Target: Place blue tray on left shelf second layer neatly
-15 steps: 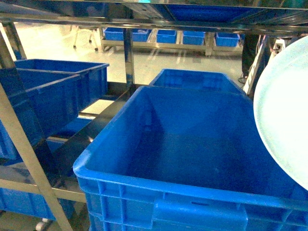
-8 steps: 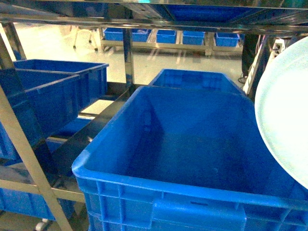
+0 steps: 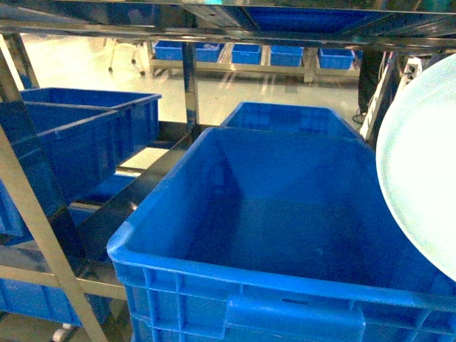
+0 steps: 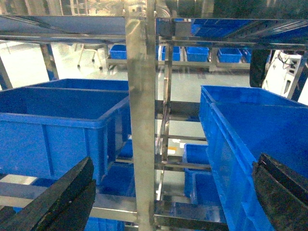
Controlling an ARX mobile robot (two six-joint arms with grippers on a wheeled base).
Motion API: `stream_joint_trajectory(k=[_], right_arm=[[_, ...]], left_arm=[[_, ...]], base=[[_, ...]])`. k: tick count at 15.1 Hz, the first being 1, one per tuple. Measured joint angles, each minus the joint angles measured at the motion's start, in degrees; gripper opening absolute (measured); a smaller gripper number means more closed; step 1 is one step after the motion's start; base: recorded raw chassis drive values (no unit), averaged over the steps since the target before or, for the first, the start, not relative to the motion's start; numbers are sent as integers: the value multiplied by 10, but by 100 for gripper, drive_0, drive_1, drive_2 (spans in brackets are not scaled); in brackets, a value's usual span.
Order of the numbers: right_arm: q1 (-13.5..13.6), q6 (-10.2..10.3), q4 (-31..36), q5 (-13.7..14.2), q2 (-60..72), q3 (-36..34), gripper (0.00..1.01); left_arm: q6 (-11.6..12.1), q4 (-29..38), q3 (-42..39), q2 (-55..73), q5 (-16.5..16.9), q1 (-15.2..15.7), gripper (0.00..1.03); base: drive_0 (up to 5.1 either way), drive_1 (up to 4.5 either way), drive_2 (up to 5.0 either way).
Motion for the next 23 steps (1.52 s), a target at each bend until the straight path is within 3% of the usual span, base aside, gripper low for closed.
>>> stream_joint_trajectory(k=[6, 7, 8, 10, 12, 13, 14, 18, 23], right_arm=[[0, 1, -3, 0, 0, 0, 2], [-1, 20, -28, -14, 0, 1, 2], [-5, 51, -64, -45, 6, 3, 2], [-2, 113, -89, -77, 25, 8, 2], [12, 169, -86, -85, 45, 25, 2], [25, 209, -88, -88, 93, 47, 2], [35, 221, -74, -90, 160, 64, 2], [43, 221, -42, -83, 212, 78, 2], [75, 227, -33, -71, 294, 127, 2]], left_arm=[[0, 0, 0, 0, 0, 0, 98], [0, 0, 0, 0, 0, 0, 98], [0, 0, 0, 0, 0, 0, 98], [0, 0, 0, 0, 0, 0, 98], [0, 0, 0, 0, 0, 0, 98], [0, 0, 0, 0, 0, 0, 98], [0, 0, 0, 0, 0, 0, 98], [0, 0, 0, 0, 0, 0, 98], [0, 0, 0, 0, 0, 0, 98]], base=[[0, 0, 0], [0, 0, 0], [0, 0, 0], [0, 0, 0], [0, 0, 0], [0, 0, 0], [0, 0, 0], [0, 0, 0], [0, 0, 0]])
